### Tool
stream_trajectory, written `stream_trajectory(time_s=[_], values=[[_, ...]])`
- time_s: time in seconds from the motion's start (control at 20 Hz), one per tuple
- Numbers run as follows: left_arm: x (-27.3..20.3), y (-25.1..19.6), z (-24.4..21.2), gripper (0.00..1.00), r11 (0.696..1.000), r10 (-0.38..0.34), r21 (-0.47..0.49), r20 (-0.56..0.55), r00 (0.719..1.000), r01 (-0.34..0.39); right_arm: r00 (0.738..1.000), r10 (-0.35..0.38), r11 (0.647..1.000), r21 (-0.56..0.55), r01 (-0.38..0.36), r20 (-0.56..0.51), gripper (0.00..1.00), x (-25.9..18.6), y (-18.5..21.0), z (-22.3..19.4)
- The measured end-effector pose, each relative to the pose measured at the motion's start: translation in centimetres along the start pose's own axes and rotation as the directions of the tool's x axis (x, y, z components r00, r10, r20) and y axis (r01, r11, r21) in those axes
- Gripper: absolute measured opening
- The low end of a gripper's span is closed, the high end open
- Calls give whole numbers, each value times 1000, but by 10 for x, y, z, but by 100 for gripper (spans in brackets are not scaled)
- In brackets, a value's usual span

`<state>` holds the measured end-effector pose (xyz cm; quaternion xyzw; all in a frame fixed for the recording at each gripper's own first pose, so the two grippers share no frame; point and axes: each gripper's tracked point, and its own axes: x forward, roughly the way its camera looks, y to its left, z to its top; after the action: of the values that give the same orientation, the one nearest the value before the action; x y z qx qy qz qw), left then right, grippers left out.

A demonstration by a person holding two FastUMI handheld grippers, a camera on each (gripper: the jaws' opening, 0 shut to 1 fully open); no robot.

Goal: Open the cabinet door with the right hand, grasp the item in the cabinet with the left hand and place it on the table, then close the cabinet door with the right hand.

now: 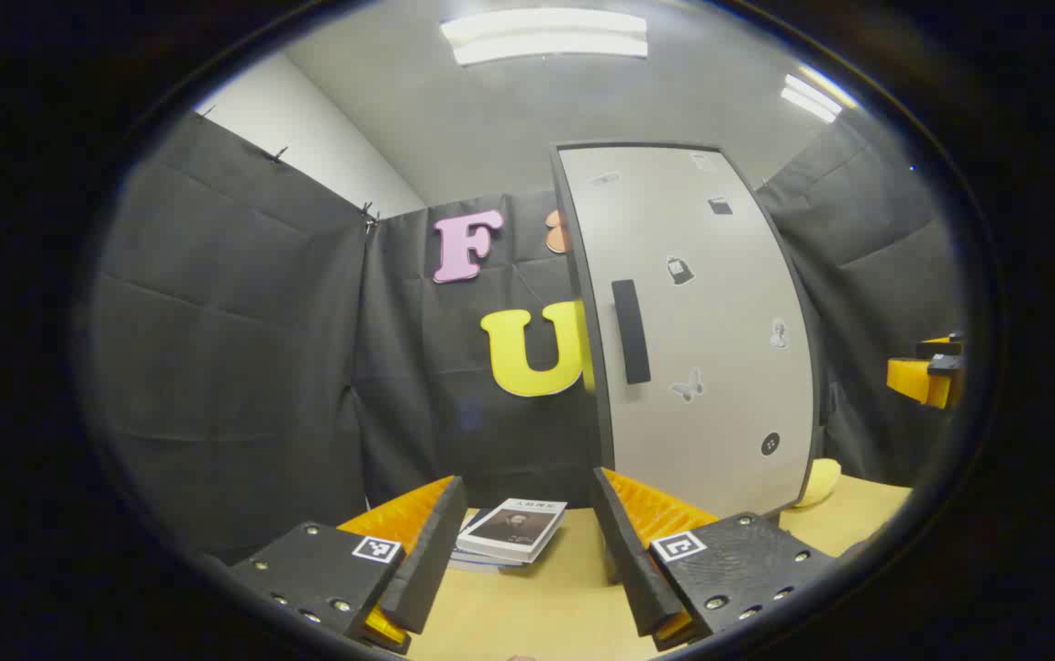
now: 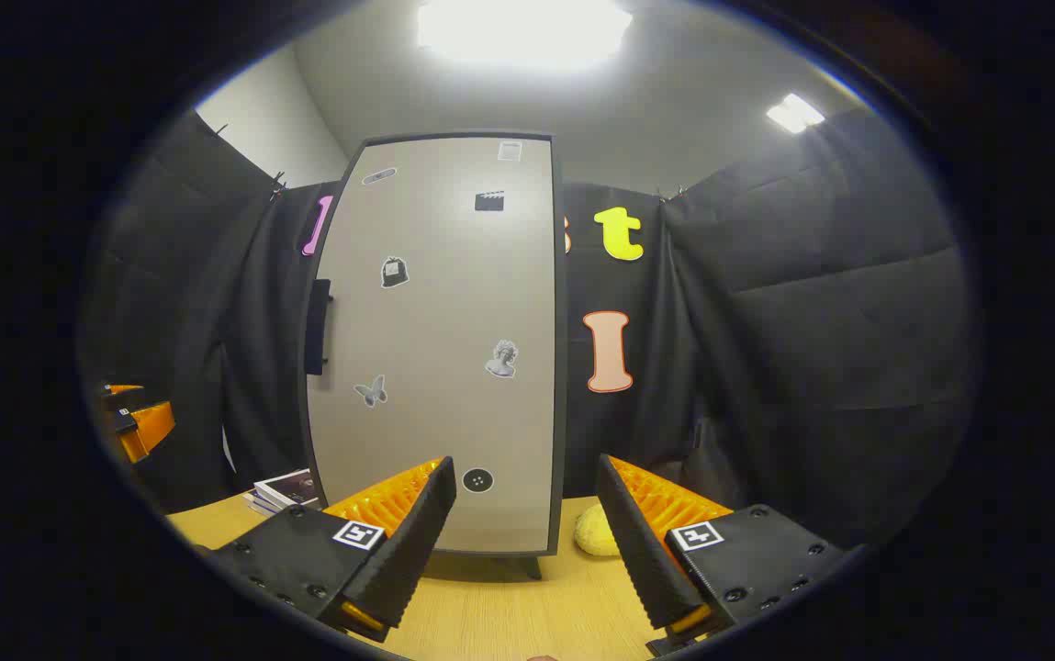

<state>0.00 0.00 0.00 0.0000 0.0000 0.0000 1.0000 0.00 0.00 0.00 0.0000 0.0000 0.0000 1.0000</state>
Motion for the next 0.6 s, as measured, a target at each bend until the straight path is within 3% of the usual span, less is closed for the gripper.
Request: stream_trajectory(time_s=[0.6], values=[[-5, 7, -2, 83, 1000, 6, -1, 5, 1000, -6, 1000, -3, 1000, 12, 3, -28, 97, 1, 1, -6]])
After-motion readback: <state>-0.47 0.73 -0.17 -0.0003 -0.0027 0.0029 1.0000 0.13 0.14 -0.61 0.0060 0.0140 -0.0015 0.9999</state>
